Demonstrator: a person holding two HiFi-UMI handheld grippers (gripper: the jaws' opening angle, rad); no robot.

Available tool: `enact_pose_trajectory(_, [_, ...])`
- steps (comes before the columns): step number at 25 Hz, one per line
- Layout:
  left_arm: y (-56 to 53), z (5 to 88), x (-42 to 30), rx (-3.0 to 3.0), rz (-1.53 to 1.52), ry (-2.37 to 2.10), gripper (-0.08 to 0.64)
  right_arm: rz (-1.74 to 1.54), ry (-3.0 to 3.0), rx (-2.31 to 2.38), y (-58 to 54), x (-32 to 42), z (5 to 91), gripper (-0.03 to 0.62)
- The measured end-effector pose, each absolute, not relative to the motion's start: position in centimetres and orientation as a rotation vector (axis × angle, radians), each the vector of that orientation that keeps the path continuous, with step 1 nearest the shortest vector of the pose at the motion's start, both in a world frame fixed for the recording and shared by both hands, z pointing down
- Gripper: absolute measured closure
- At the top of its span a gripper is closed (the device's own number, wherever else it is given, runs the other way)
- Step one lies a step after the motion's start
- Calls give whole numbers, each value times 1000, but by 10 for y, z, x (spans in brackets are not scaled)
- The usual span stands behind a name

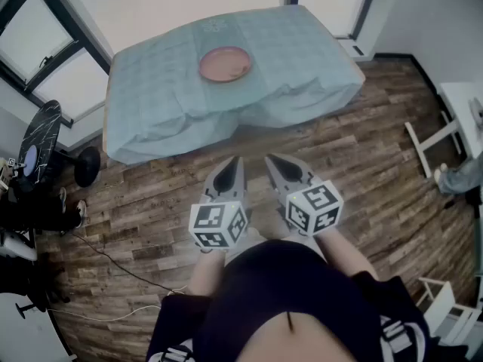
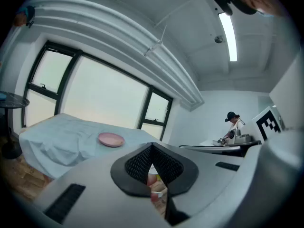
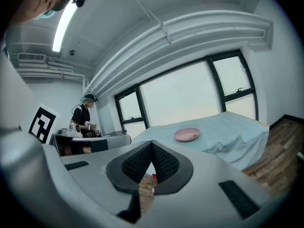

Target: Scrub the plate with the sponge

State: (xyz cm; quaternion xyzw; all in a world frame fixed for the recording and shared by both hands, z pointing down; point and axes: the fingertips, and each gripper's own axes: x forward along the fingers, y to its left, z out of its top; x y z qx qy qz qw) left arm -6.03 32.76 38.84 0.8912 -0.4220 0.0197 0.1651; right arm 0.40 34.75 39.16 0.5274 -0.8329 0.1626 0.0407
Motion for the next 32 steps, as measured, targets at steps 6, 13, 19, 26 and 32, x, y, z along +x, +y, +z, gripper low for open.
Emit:
enact_pose_trajectory(6, [322,390,-61,2534,65,-1209,554,495,-2545,1609,341,2,393,581])
enact_pose_trajectory(13, [315,392,-72,2534,72,-1215,554,495,-2540,1604,334,-10,396,581])
enact_pose_trajectory(19, [302,396,-87,2542,87,-1210,554,486,-2557,1622,322,-25,394,581])
enact_pose_trajectory(26, [280,401,-108,2525,95,-1213,554,465,-2557,1634,304,-43,392,581])
enact_pose_trajectory(32, [263,409,-114,2494,103,-1222,554,457,-2531,1633,290,-45,391,581])
